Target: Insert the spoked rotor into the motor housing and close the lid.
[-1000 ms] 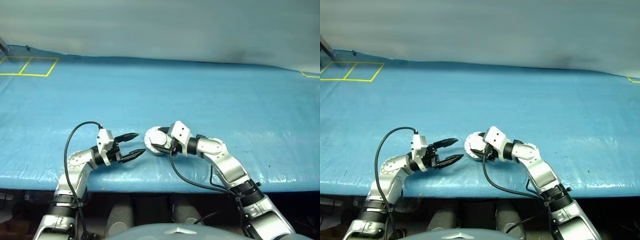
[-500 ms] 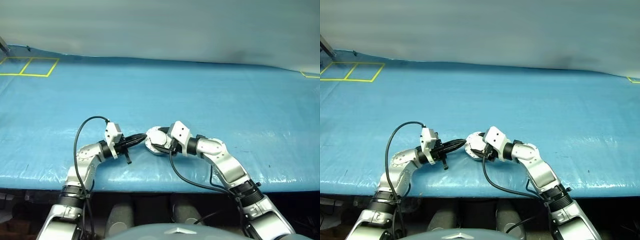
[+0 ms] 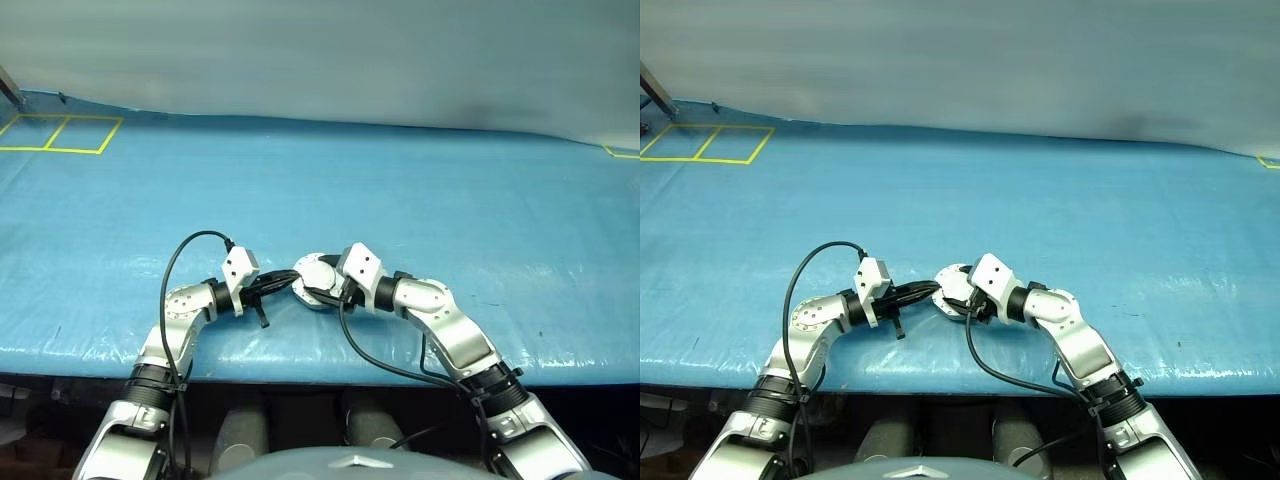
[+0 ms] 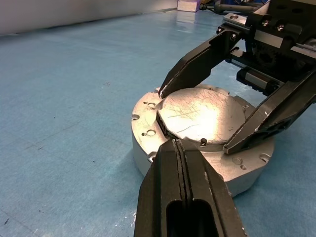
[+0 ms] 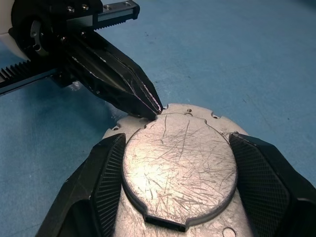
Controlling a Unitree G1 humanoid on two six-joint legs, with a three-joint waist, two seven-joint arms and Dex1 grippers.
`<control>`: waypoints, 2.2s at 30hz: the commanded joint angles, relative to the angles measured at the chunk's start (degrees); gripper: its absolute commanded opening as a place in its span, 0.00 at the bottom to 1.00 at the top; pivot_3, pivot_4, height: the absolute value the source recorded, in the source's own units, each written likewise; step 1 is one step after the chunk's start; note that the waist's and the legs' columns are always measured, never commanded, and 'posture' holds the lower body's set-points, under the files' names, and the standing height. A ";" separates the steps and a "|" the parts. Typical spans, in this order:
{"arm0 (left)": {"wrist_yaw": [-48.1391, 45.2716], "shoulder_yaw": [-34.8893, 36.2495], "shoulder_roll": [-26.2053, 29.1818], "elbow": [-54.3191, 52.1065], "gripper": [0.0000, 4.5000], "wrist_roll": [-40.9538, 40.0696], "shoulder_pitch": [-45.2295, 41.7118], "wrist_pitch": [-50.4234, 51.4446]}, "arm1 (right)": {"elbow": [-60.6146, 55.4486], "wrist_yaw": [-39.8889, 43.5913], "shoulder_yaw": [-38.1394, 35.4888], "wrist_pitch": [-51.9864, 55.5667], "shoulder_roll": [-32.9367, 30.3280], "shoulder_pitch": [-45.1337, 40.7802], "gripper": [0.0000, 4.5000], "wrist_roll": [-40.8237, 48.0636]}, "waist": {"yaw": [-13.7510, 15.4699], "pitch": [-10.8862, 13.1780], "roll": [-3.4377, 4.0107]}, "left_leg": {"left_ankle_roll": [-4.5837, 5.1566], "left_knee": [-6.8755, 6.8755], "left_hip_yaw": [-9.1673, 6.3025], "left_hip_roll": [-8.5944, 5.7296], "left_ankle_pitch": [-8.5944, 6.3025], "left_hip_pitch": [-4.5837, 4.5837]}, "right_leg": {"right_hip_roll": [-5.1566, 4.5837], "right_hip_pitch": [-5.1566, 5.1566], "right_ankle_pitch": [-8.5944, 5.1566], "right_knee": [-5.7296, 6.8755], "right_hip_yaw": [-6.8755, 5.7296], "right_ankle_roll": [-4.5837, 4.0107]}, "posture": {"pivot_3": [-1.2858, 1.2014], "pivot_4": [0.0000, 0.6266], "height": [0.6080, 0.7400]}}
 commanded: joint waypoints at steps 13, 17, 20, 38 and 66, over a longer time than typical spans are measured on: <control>-1.60 -0.57 -0.90 -2.95 0.00 -3.71 2.09 2.37 | -4.68 -2.68 -5.82 3.52 1.15 2.69 0.99 2.65 | 0.25 0.02 -0.01 | 0.00 -0.10 0.01 -0.03 0.00 -0.26 | 0.00 -0.06 0.01 0.00 0.00 0.01 | 0.52 0.24 1.00; -1.56 -0.79 -0.78 -3.09 0.00 -3.45 2.12 2.42 | -8.61 -2.76 -9.06 4.30 2.43 3.55 0.99 7.15 | 0.56 0.06 0.02 | 0.00 -0.20 0.00 -0.05 0.00 -0.41 | 0.01 -0.17 0.02 -0.01 0.00 0.03 | 0.52 0.24 1.00; -1.48 -0.91 -0.68 -3.14 0.00 -3.31 2.17 2.37 | -11.48 -3.54 -12.20 5.54 3.61 4.55 0.99 10.82 | 0.62 0.08 0.03 | 0.00 -0.26 0.00 -0.04 0.00 -0.45 | 0.03 -0.24 0.03 -0.01 0.00 0.04 | 0.52 0.24 1.00; -1.52 -1.24 -0.73 -2.71 0.00 -2.60 2.26 1.11 | -13.58 -17.93 -33.99 34.35 11.92 16.49 0.99 44.52 | 0.69 0.09 0.06 | 0.00 -0.40 0.00 0.01 0.00 -0.41 | 0.07 -0.23 0.01 -0.04 0.02 0.01 | 0.52 0.24 1.00; -0.59 -0.75 -0.35 -2.71 0.00 -1.57 2.88 -0.72 | -1.47 -18.81 -30.62 38.59 19.98 13.07 0.71 49.02 | -0.43 0.06 0.08 | 0.01 -0.42 -0.01 0.02 0.00 -0.30 | 0.09 -0.13 0.01 -0.03 0.01 0.01 | 0.52 0.24 1.00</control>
